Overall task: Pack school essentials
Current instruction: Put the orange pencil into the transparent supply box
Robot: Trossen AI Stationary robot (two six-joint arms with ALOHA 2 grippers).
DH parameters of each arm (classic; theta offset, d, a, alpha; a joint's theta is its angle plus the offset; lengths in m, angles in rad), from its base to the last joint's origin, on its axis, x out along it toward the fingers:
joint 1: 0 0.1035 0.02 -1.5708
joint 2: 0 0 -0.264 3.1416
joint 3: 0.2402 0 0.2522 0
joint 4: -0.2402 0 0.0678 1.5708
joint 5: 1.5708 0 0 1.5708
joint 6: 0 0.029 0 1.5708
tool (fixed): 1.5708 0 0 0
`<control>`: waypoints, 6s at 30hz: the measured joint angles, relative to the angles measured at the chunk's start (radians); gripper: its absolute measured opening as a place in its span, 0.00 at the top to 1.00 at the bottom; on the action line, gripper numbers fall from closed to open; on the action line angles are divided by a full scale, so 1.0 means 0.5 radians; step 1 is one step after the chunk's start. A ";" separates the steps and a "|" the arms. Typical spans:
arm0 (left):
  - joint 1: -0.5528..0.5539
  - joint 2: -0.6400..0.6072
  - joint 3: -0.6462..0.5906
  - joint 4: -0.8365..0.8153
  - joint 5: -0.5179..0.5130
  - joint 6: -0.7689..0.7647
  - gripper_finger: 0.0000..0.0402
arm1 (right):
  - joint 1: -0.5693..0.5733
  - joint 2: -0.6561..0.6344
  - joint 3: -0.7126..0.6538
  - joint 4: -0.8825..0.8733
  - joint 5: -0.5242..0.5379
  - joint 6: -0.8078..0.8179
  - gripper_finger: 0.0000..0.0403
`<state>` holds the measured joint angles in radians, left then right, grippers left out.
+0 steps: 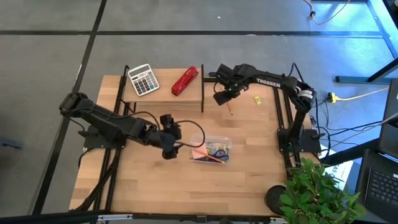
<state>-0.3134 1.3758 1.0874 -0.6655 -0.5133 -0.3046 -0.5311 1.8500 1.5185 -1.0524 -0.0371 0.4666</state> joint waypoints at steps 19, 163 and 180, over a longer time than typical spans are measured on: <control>0.194 0.000 0.000 0.001 0.002 0.001 0.02 | -0.189 0.000 -0.517 0.790 0.034 -0.016 0.76; 0.202 0.000 0.000 -0.022 0.003 -0.002 0.02 | 0.369 0.194 0.261 0.036 -0.285 -0.170 0.99; 0.202 0.000 0.000 -0.023 0.003 0.001 0.02 | 0.372 0.194 0.184 0.138 -0.284 -0.332 0.58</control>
<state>-0.2123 1.3758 1.0874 -0.6769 -0.5120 -0.3042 -0.3450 1.9469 1.6107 -0.9833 -0.1789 0.3007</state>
